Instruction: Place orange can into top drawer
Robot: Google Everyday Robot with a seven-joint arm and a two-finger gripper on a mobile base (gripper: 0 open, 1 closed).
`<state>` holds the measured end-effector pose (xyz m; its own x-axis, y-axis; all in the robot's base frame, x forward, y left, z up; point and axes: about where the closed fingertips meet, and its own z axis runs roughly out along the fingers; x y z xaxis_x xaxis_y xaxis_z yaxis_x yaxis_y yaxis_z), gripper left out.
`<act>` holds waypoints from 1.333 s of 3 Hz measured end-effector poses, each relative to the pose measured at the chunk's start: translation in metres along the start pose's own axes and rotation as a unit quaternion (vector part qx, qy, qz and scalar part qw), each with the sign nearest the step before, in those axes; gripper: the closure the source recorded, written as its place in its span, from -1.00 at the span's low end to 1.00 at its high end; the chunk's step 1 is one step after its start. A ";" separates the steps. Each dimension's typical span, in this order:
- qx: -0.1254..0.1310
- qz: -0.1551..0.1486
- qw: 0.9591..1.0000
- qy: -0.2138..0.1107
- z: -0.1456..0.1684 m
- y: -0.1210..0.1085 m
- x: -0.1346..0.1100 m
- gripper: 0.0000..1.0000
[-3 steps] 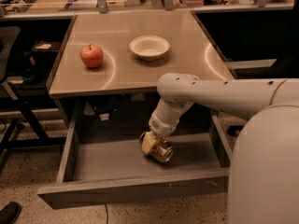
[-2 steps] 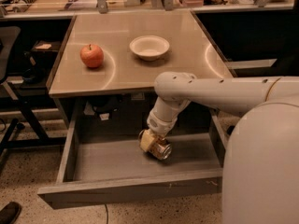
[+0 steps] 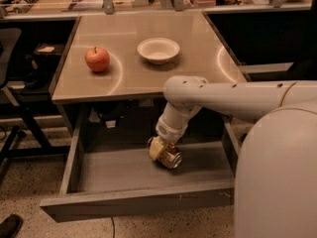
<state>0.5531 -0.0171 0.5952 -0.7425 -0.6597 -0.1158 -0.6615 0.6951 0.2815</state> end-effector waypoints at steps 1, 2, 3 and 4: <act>0.000 0.000 1.000 0.000 0.000 0.000 0.000 -0.05; 0.000 0.000 1.000 0.000 0.000 0.000 0.000 -0.51; 0.000 0.000 1.000 0.000 0.000 0.000 0.000 -1.00; 0.000 0.000 1.000 0.000 0.000 0.000 0.000 -1.00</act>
Offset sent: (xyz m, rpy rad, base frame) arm 0.0000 0.0000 0.0000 0.0000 0.0000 0.0000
